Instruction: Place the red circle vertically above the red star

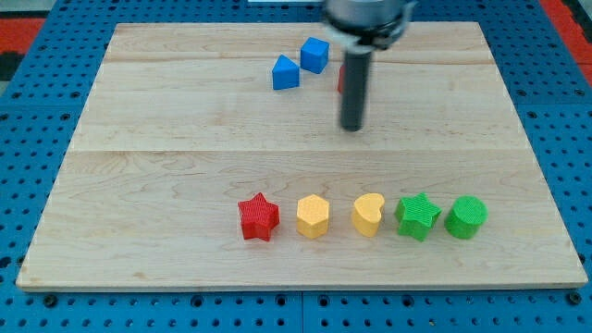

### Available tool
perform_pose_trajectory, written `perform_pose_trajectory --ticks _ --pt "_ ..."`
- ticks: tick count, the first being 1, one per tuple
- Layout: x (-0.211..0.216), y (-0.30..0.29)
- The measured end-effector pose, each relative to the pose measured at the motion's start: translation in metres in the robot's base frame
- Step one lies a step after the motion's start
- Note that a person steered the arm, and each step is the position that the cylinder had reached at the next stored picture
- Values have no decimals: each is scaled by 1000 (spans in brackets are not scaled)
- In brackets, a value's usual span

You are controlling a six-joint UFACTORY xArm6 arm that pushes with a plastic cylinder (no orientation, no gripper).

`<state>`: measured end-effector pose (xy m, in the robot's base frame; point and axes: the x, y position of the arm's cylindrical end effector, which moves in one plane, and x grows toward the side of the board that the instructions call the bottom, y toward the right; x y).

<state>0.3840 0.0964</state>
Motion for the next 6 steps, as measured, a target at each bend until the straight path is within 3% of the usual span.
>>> perform_pose_trajectory --ticks 1,2,4,6 --pt "-61 28" --pt "-87 12" --pt "-35 -90" --pt "26 -120"
